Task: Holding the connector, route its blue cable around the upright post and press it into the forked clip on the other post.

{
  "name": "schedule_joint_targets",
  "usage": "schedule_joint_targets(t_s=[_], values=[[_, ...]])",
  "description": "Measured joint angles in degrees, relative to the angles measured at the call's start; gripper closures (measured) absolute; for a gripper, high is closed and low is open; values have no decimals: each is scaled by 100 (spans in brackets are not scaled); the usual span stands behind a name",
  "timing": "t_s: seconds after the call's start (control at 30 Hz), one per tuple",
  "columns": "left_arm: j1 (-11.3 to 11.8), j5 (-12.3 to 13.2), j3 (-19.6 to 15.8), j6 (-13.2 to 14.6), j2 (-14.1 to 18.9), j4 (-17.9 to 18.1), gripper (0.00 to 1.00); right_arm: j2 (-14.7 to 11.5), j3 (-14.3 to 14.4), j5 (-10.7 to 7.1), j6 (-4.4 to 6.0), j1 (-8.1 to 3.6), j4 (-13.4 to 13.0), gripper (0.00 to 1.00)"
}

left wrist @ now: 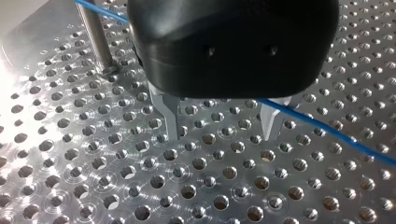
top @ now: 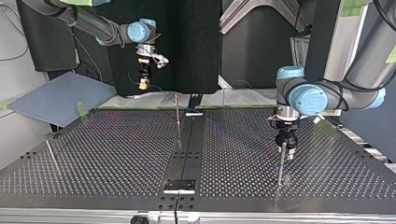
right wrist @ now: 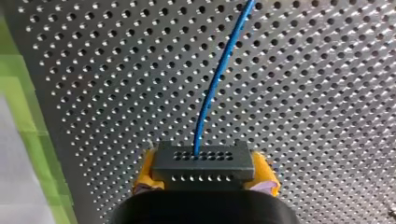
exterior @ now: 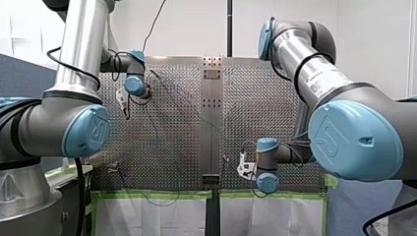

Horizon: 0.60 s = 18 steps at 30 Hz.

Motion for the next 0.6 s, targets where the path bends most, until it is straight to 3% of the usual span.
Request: schedule_joint_targets(t_s=[0.6], values=[[2, 0, 0, 0, -3, 0, 15, 939, -261, -30, 49, -3, -940, 100]])
